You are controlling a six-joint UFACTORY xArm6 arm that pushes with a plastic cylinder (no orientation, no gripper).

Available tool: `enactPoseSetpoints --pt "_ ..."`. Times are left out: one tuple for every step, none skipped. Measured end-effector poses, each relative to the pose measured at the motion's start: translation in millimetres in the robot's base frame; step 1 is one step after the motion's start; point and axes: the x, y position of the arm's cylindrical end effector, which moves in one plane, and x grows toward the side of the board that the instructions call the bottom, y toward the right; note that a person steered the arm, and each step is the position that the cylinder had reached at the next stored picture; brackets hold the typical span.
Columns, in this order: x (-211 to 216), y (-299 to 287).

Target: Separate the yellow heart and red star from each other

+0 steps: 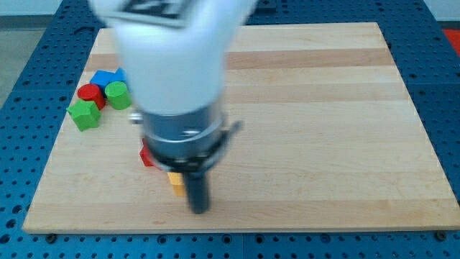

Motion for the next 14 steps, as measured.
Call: enactPoseSetpoints --pt "-20 -64" --pt "-51 -112" --pt "-66 -118" --pt "-32 -102" --pt "-27 -70" --pt "-62 -58" --pt "-91 -63" --pt "-112 -69" --pt "-97 -42" --pt "-74 -6" --pt "-71 18" --pt "-87 25" --pt "-107 -1" --pt "-122 -43"
